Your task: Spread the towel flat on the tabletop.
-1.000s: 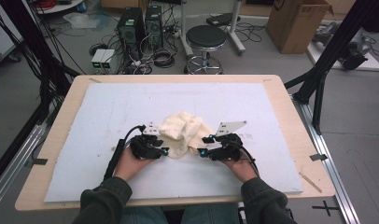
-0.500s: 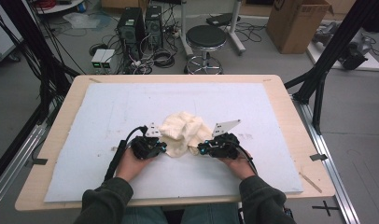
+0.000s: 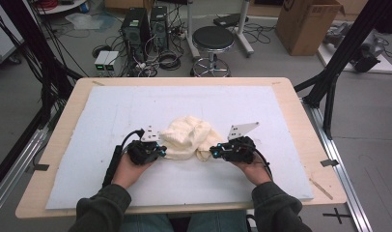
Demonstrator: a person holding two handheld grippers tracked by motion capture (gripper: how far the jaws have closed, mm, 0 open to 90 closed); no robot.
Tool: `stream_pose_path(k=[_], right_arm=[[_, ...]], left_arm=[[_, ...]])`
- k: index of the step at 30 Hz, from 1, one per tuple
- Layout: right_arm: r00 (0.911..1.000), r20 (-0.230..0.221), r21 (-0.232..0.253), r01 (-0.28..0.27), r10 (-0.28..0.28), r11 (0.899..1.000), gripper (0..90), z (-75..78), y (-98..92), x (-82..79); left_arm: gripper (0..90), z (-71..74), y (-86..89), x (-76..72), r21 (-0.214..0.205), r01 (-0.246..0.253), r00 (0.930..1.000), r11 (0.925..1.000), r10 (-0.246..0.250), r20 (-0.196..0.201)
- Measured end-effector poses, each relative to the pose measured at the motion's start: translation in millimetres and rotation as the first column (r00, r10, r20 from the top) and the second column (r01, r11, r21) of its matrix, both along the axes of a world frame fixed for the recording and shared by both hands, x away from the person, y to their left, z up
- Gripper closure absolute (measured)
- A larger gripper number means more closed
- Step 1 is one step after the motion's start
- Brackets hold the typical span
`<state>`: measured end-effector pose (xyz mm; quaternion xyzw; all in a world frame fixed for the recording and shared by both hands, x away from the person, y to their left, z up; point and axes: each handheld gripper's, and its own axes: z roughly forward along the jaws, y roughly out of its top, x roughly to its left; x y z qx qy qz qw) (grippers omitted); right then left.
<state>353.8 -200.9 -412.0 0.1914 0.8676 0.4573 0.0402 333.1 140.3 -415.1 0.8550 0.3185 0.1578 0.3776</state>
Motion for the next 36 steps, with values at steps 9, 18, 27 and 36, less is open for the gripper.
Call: stream_pose_path(k=[9,18,27,36], right_arm=[[0.9995,0.031,-0.010,0.006,-0.006,1.000,83.6,14.2,-12.9,-4.7],[0.9987,0.047,-0.004,-0.019,0.019,1.000,83.6,23.9,-20.9,-18.3],[0.9931,0.053,0.004,-0.105,0.105,0.994,83.0,27.4,-17.4,-53.9],[0.9826,0.006,-0.035,-0.185,0.186,0.982,82.7,9.1,-5.5,-78.4]], left_arm=[[88.3,17.7,26.2,-15.1,-0.051,-0.042,0.9983,0.9978,0.044,0.037],[88.3,29.6,43.5,-39.1,-0.074,-0.052,0.9956,0.9959,0.057,0.074],[88.2,29.4,50.2,-78.4,-0.038,-0.029,0.9940,0.9988,0.033,0.104],[88.2,9.7,52.4,-103.7,0.001,-0.017,0.9950,0.9999,0.017,0.099]])
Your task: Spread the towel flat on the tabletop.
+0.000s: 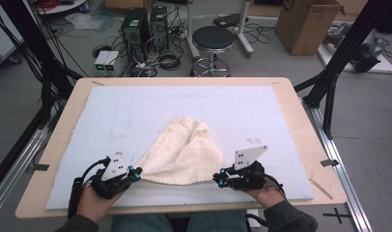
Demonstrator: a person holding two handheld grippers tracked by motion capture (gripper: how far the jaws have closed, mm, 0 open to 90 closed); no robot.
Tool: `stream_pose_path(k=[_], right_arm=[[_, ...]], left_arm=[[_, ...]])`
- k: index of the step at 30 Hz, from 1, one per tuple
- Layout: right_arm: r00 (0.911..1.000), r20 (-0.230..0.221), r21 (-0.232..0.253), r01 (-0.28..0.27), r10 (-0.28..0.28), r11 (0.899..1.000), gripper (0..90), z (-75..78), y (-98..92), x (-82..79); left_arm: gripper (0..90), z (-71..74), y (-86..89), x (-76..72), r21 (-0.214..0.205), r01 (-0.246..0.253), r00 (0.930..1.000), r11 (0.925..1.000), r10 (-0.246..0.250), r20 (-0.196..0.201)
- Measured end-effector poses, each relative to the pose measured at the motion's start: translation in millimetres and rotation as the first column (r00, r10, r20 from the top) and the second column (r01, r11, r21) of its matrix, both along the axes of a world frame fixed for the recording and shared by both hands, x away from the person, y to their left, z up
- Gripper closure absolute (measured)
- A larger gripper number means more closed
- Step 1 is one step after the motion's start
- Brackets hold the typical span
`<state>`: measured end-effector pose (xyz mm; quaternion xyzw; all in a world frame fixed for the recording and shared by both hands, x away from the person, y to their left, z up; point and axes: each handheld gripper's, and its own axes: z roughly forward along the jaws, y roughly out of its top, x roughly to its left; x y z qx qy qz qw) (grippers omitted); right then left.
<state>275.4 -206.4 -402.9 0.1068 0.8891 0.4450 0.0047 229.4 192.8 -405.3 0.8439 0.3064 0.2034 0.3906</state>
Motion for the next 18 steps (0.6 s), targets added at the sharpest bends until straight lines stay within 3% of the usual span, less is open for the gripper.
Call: stream_pose_path(k=[4,7,11,15,18], right_arm=[[0.9991,-0.032,-0.024,-0.027,0.026,0.999,81.8,-12.7,4.3,-4.1],[0.9988,-0.043,-0.025,-0.021,0.020,0.999,79.5,-16.6,4.7,-3.5],[0.9989,-0.046,0.020,-0.011,0.012,1.000,66.0,-15.7,3.3,-2.4],[0.9996,-0.027,0.073,0.013,-0.011,0.997,61.3,-6.1,-3.1,1.9],[0.9980,-0.005,0.082,0.063,-0.062,0.995,60.0,1.0,-7.8,10.1]], left_arm=[[88.1,-10.2,1.2,-4.9,-0.005,0.003,0.9998,1.0000,-0.003,-0.020],[86.3,-11.8,1.5,-4.9,-0.018,0.031,0.9991,0.9993,-0.032,-0.029],[65.4,-3.9,4.6,-2.9,-0.084,0.055,0.9980,0.9949,-0.058,-0.028],[57.5,5.5,6.6,4.6,-0.118,0.060,0.9981,0.9911,-0.061,-0.003],[54.2,12.5,2.9,20.0,-0.129,0.069,0.9976,0.9893,-0.069,0.004]])
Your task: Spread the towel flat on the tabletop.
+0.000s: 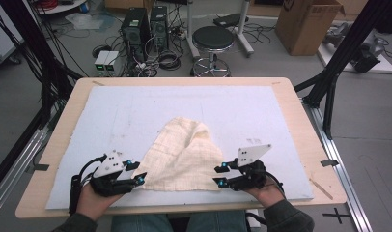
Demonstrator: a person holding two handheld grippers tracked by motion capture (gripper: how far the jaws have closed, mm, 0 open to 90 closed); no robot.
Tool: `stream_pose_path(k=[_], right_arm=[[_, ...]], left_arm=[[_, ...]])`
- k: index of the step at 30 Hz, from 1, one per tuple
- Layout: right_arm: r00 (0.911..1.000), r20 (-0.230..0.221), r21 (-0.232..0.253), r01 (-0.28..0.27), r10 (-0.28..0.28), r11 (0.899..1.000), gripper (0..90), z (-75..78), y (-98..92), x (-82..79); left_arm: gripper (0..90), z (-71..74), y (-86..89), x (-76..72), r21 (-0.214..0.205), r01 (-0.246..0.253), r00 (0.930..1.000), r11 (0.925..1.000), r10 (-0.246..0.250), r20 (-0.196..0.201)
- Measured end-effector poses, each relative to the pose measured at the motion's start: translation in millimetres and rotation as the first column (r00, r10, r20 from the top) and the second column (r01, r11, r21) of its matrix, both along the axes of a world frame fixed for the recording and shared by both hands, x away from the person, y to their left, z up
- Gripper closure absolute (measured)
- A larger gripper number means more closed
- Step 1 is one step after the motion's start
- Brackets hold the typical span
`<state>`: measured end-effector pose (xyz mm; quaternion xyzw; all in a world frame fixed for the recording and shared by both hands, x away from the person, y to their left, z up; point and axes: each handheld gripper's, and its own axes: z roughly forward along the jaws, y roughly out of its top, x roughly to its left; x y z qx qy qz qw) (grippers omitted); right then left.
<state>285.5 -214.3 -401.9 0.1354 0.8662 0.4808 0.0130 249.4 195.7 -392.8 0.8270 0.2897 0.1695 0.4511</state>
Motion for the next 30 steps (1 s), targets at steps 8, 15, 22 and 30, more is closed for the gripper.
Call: stream_pose_path(k=[8,15,22,30], right_arm=[[0.9893,0.031,0.014,0.142,-0.142,0.990,56.9,4.3,-4.4,46.0],[0.9824,-0.021,0.003,0.186,-0.186,0.983,53.8,-10.1,-2.0,78.6],[0.9800,-0.092,-0.026,0.175,-0.177,0.984,52.0,-24.8,0.9,94.7],[0.9844,-0.114,-0.100,0.123,-0.134,0.987,72.5,-34.6,10.7,96.2]], left_arm=[[46.3,13.7,-30.4,67.0,-0.027,-0.010,0.9999,0.9996,0.010,0.004],[48.0,-4.8,-56.3,125.9,0.007,-0.046,0.9954,0.9989,0.046,-0.083],[50.7,-33.3,-68.6,151.8,0.114,-0.070,0.9838,0.9910,0.088,-0.156],[65.4,-39.2,-74.1,148.4,0.205,-0.076,0.9844,0.9757,0.107,-0.140]])
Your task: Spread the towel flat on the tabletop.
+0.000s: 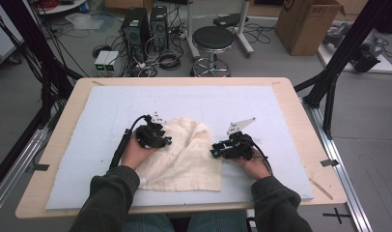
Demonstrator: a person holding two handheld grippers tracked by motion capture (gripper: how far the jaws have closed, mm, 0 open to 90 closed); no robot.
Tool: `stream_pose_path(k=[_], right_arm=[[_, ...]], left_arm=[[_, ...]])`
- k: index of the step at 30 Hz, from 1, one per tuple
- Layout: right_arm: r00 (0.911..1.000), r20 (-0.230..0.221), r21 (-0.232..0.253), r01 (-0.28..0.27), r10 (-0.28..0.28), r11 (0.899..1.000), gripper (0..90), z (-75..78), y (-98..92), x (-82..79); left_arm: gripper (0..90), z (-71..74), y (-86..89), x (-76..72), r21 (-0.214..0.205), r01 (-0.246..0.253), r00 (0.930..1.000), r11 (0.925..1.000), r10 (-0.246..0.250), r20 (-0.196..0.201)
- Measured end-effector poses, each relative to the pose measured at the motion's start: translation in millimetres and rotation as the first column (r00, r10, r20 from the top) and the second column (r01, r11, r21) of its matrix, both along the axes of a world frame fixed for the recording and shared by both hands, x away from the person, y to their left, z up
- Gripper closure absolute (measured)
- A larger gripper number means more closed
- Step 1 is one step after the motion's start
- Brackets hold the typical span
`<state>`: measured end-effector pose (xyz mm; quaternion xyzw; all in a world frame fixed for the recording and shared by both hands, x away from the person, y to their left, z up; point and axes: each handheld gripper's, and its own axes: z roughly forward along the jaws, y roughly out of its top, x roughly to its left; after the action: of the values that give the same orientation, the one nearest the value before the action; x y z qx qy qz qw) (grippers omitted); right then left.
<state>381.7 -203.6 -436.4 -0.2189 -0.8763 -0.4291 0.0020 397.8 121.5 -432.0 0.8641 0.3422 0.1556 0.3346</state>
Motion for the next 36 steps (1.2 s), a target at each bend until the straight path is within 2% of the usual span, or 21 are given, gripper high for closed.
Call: stream_pose_path(k=[3,5,8,9,13,14,16,19,22,24,25,28,29,32,33,36], right_arm=[[0.9997,0.000,-0.012,-0.023,0.023,1.000,81.8,1.9,1.4,-3.7],[0.9992,0.008,-0.014,-0.039,0.040,0.999,85.9,5.5,1.6,-8.3],[0.9981,0.028,-0.023,-0.055,0.056,0.998,88.7,11.5,1.9,-16.9],[0.9969,0.041,-0.020,-0.067,0.068,0.998,89.3,13.6,1.6,-19.7],[0.9955,0.060,-0.021,-0.073,0.074,0.997,89.3,20.7,-1.8,-31.3],[0.9948,0.070,-0.027,-0.073,0.074,0.997,89.1,21.7,-2.6,-32.9],[0.9954,0.087,-0.029,-0.037,0.040,0.999,75.5,22.4,-3.4,-32.8],[0.9963,0.082,-0.017,0.024,-0.022,1.000,63.3,20.2,-4.5,-22.6],[0.9950,0.046,-0.009,0.090,-0.089,0.996,56.3,11.7,-3.6,-8.1],[0.9948,0.019,-0.023,0.101,-0.100,0.995,56.1,4.9,-2.3,-0.9],[0.9946,0.007,-0.034,0.103,-0.103,0.994,58.2,2.2,-1.4,1.5],[0.9978,-0.019,-0.045,0.063,-0.064,0.997,81.5,-1.4,0.9,3.3],[0.9988,-0.023,-0.038,0.043,-0.044,0.998,85.6,-0.8,1.4,2.6],[0.9998,-0.003,-0.019,0.019,-0.019,1.000,86.5,6.8,-0.6,-1.2],[0.9999,0.001,-0.016,0.016,-0.016,1.000,86.5,11.9,-2.3,-3.3],[0.9988,0.049,-0.004,0.008,-0.008,1.000,86.6,31.4,-7.5,-13.1]], left_arm=[[81.6,-0.3,-3.3,-4.1,0.014,0.023,0.9996,0.9996,-0.024,0.016],[87.4,0.0,-4.7,-6.2,0.021,0.019,0.9996,0.9996,-0.019,0.020],[88.0,2.8,-1.8,-9.3,0.036,0.011,0.9998,0.9993,-0.012,0.016],[88.1,3.3,0.2,-11.3,0.026,0.003,0.9999,0.9996,-0.004,0.015],[88.1,6.7,10.8,-20.4,0.031,0.002,0.9999,0.9995,-0.002,0.011],[88.1,7.7,13.5,-23.6,0.024,0.000,0.9998,0.9997,-0.001,0.021],[88.1,9.3,19.4,-28.6,0.013,-0.006,0.9996,0.9999,0.006,0.027],[88.0,8.2,26.5,-33.6,0.020,-0.018,0.9996,0.9996,0.017,0.023],[87.9,8.3,30.5,-34.7,0.008,-0.021,0.9996,0.9997,0.021,0.017],[87.9,8.6,31.2,-35.4,0.003,-0.018,0.9997,0.9998,0.018,0.013],[88.0,8.4,31.4,-35.5,0.004,-0.017,0.9997,0.9998,0.017,0.015],[87.9,7.6,33.3,-36.3,-0.002,-0.017,0.9998,0.9999,0.017,0.008],[87.9,8.2,34.5,-37.0,-0.005,-0.022,0.9997,0.9998,0.022,0.007],[87.9,10.8,40.3,-39.6,-0.015,-0.027,0.9996,0.9995,0.027,0.010],[87.9,12.4,42.4,-41.2,-0.014,-0.029,0.9995,0.9995,0.029,0.013],[88.0,18.1,48.7,-48.8,-0.029,-0.032,0.9992,0.9991,0.033,0.022]])
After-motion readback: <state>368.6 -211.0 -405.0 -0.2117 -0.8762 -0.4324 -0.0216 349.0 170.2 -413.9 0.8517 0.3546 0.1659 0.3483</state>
